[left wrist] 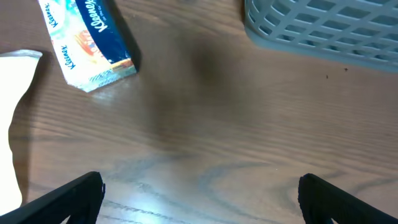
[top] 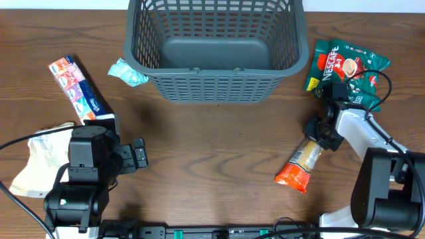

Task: Pack container
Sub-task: 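Lift the spaghetti pack with the right gripper and carry it over the basket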

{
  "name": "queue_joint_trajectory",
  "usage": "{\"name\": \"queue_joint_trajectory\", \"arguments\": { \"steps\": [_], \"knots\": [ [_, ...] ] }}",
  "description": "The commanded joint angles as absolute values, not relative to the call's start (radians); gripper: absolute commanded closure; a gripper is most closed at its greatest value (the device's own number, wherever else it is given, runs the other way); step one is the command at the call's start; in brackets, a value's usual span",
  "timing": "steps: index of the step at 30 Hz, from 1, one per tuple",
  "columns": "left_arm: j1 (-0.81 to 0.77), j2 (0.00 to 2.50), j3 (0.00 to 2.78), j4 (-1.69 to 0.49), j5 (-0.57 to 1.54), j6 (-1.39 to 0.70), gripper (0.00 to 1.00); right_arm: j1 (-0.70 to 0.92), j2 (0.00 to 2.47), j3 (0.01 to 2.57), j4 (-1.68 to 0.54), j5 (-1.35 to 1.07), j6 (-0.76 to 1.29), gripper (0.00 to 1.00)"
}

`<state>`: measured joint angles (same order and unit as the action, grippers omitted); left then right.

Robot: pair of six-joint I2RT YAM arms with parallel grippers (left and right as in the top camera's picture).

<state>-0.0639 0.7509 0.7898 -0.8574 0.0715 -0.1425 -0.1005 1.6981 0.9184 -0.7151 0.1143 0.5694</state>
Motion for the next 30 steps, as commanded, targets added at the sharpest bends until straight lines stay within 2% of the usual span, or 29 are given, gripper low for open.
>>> {"name": "queue_joint_trajectory", "arguments": {
  "steps": [1, 10, 18, 24, 30],
  "knots": [
    [-0.069, 0.749, 0.812, -0.859, 0.063, -0.151, 0.01, -0.105, 1.769, 0.866, -0.701, 0.146, 0.574, 0.99],
    [-0.069, 0.749, 0.812, -0.859, 0.063, -0.152, 0.02, -0.103, 1.753, 0.878, -0.727, 0.101, 0.527, 0.99],
    [-0.069, 0.749, 0.812, -0.860, 0.063, -0.152, 0.01, -0.103, 1.617, 0.963, -0.838, 0.089, 0.458, 0.99],
    [-0.069, 0.749, 0.812, -0.860, 0.063, -0.152, 0.01, -0.103, 1.508, 1.144, -1.026, 0.057, 0.356, 0.99],
    [-0.069, 0.749, 0.812, -0.860, 0.063, -0.152, 0.01, -0.104, 1.491, 1.457, -1.232, 0.033, 0.282, 0.99]
  ]
}}
